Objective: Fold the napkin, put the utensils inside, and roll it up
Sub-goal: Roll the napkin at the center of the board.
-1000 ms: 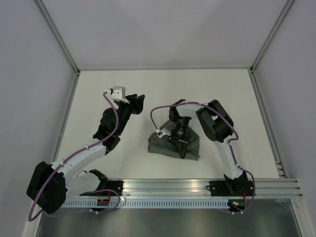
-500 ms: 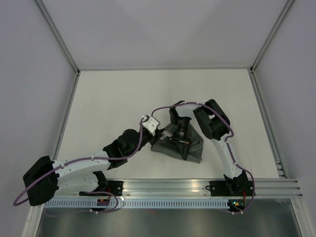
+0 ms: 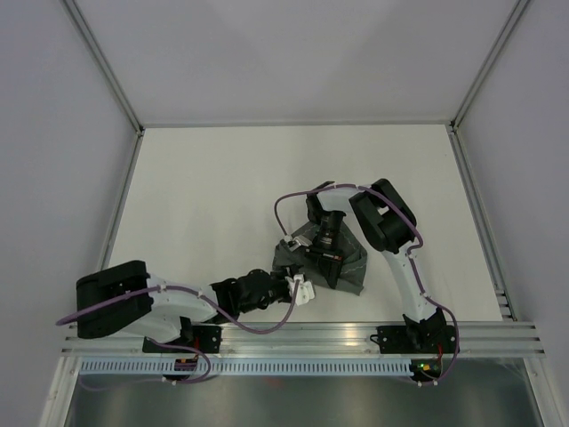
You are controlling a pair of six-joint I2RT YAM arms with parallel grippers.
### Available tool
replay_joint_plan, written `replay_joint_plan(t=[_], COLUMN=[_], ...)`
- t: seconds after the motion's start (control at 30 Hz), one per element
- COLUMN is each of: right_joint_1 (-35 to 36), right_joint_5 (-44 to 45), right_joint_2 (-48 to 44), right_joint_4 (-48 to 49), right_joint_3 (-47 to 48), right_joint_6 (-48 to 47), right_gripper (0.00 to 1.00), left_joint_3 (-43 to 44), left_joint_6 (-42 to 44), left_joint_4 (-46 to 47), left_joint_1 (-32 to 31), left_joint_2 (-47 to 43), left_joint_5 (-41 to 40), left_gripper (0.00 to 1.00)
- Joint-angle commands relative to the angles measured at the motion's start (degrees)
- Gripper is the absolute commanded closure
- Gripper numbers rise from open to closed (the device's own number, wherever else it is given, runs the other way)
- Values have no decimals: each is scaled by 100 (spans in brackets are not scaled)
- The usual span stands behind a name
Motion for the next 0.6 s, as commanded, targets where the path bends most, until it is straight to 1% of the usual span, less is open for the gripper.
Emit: replay_joint_plan(t=[0.0, 0.03, 0.17, 0.37, 0.47, 0.57], right_joint_1=[-75, -75, -75, -110, -128, -154], right_joint_5=[1462, 1453, 1453, 1488, 1497, 1506], right_joint_2=[406, 407, 389, 389, 380, 380], right_joint_4=[2292, 2292, 2301, 2301, 2309, 2318], right_joint_3=[-89, -89, -124, -168, -194, -220], right_joint_6=[5, 5, 6, -12, -21, -30], right_gripper=[99, 99, 100, 99, 100, 99], left_joint_3=[-38, -29, 93, 260, 365, 515], left_joint_6=[700, 761, 1016, 1306, 1412, 1482], left_joint_4=[1110, 1425, 1841, 2491, 2562, 2273], left_joint_1=[-192, -227, -289, -289, -289, -289], left_joint_2=[709, 861, 1450, 2082, 2285, 2356], left_joint_5=[97, 106, 202, 159, 194, 308], left_gripper=[43, 43, 43, 38, 37, 39])
